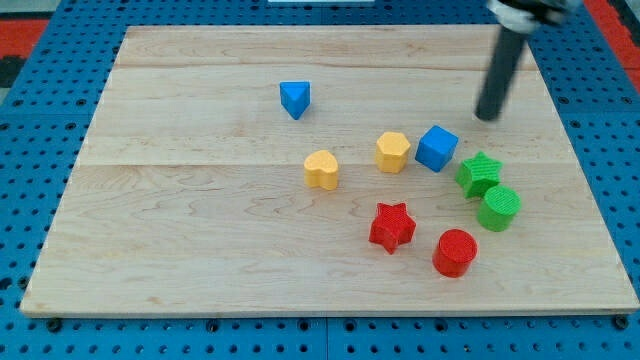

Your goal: Slide the cube closer to the right of the triangle

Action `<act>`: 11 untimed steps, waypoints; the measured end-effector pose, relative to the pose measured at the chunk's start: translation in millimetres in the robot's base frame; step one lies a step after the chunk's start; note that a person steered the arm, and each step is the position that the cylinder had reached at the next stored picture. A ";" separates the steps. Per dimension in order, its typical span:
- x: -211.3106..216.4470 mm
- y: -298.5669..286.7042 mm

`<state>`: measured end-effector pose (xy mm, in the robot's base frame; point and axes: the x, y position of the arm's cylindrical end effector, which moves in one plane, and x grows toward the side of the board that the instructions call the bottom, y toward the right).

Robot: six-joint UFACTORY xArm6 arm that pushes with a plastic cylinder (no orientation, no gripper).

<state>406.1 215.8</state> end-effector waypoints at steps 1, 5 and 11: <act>36.6 -38.2; -38.7 -144.4; -7.4 -80.8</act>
